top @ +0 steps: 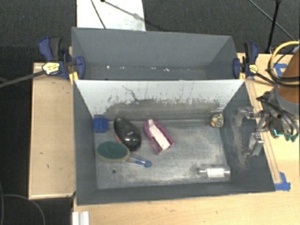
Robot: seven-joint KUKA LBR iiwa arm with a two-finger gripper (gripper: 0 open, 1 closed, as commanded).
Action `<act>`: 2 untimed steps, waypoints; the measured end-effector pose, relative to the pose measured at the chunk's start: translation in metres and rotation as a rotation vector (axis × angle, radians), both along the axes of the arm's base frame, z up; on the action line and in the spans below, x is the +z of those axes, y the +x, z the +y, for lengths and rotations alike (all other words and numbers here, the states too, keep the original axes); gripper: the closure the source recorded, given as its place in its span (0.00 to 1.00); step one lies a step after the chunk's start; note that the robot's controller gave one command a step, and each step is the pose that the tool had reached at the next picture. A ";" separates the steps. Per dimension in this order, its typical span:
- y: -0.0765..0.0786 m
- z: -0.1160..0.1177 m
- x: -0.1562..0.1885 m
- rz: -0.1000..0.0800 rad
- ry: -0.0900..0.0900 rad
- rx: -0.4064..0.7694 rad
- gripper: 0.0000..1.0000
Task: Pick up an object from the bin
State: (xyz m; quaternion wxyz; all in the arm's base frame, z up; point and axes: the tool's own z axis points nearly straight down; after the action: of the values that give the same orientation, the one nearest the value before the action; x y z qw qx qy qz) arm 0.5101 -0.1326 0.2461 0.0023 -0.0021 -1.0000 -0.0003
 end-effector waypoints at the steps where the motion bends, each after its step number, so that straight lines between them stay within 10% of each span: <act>1: 0.001 0.007 -0.129 -0.002 0.003 0.401 0.00; 2: -0.028 0.037 -0.175 -0.021 -0.004 0.524 0.00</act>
Offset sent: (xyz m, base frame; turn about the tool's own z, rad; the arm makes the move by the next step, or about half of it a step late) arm 0.0017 0.0062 -0.1269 -0.4010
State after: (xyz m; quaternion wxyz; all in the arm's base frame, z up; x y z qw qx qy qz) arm 0.4821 -0.0957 0.0715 -0.0078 0.2571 -0.9664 0.0022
